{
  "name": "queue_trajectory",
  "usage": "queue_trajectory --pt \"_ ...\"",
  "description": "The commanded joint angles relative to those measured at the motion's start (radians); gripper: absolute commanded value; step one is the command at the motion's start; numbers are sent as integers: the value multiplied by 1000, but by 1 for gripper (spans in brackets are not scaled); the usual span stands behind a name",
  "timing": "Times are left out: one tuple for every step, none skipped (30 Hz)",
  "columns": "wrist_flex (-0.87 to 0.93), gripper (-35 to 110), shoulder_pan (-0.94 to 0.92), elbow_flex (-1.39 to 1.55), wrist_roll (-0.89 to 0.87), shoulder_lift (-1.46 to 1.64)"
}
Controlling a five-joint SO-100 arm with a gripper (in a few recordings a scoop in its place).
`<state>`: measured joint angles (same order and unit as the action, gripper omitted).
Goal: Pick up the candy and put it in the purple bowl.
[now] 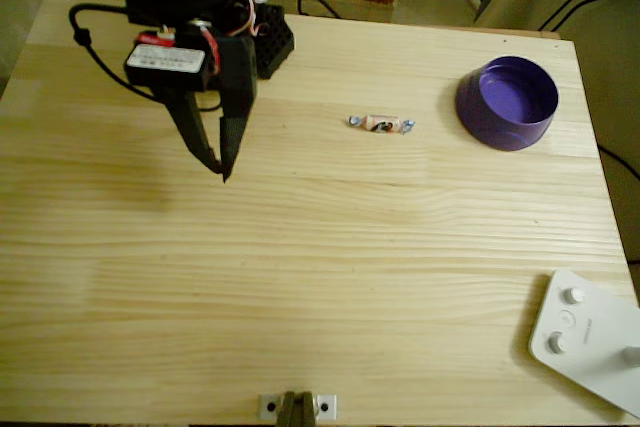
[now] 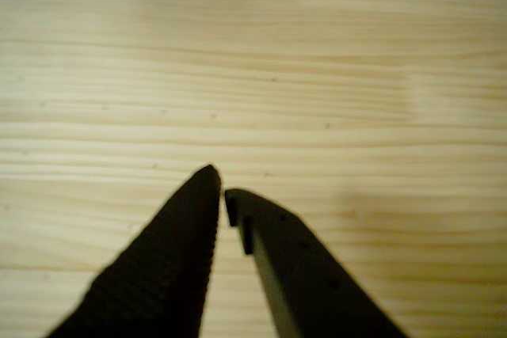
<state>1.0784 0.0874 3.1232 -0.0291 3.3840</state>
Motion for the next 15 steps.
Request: queue_trajectory --pt "14 0 0 -11 -8 69" --pt "14 0 0 -11 -8 69" --pt "12 0 0 -11 -8 69" --pt "12 0 9 -11 -8 69" --pt "12 0 17 -11 -8 69" --pt "12 0 17 -11 -5 69" --pt "12 0 17 -11 -5 69" --pt "12 0 15 -11 -5 69" --pt "12 0 15 -11 -5 69" --pt "12 0 15 -11 -5 69" --pt "12 0 15 -11 -5 69" --pt "12 0 15 -11 -5 69" --pt "12 0 15 -11 -5 69" --pt "12 0 15 -11 -5 69" --pt "12 0 15 -11 -5 69"
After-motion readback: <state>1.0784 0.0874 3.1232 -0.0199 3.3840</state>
